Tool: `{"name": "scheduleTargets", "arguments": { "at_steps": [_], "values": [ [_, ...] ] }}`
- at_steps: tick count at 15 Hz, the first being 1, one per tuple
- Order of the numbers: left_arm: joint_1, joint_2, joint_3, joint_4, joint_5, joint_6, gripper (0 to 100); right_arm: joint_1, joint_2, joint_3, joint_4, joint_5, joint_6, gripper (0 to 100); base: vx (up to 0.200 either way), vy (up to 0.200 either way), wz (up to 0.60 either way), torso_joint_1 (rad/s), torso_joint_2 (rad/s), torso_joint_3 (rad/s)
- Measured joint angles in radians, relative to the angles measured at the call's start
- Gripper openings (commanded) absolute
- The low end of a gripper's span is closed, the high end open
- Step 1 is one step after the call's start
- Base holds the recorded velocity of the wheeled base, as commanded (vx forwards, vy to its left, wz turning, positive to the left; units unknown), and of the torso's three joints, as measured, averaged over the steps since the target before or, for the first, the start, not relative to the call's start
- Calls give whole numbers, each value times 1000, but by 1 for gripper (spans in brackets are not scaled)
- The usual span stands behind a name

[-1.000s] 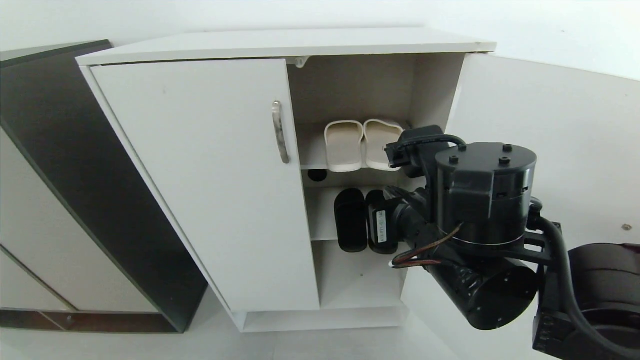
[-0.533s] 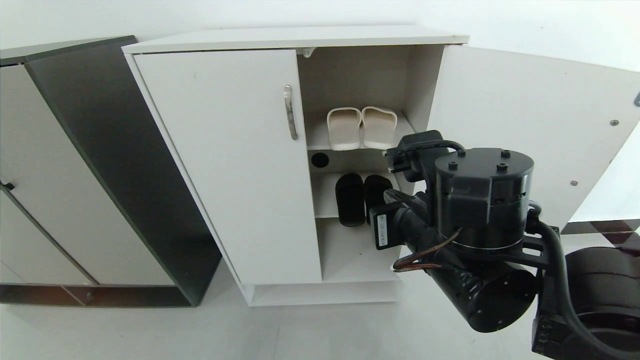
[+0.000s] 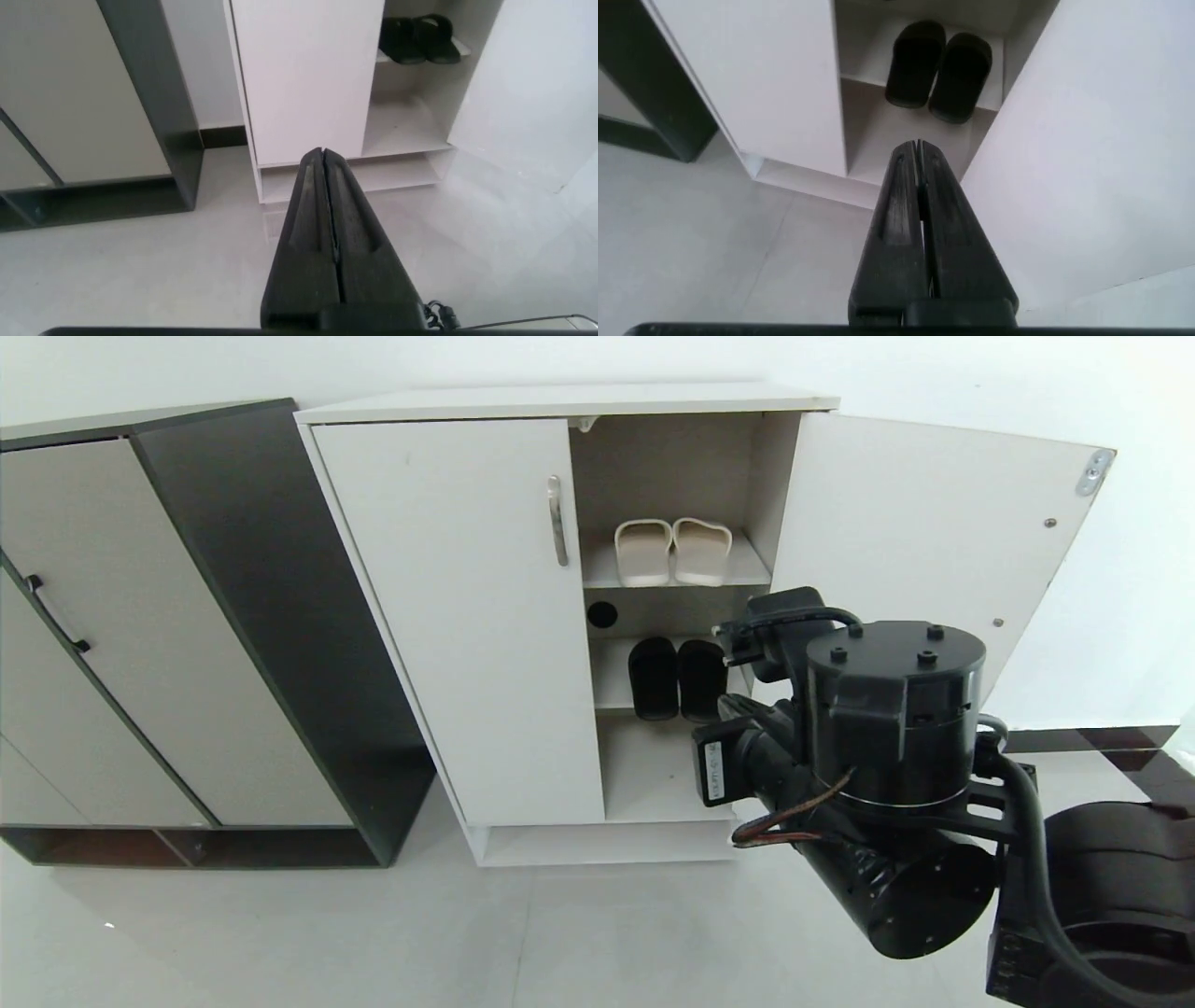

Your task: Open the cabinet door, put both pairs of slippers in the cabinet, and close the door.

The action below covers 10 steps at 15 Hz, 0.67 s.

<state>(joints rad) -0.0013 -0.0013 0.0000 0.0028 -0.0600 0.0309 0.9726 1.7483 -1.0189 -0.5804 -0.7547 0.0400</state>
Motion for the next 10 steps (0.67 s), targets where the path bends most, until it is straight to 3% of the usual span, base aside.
{"name": "scheduleTargets", "arguments": {
  "at_steps": [10],
  "values": [
    [0, 0, 0, 0, 1, -2, 0, -15, 20, 11, -11, 20, -3, 0, 0, 0, 0, 0, 0, 0]
  ]
}}
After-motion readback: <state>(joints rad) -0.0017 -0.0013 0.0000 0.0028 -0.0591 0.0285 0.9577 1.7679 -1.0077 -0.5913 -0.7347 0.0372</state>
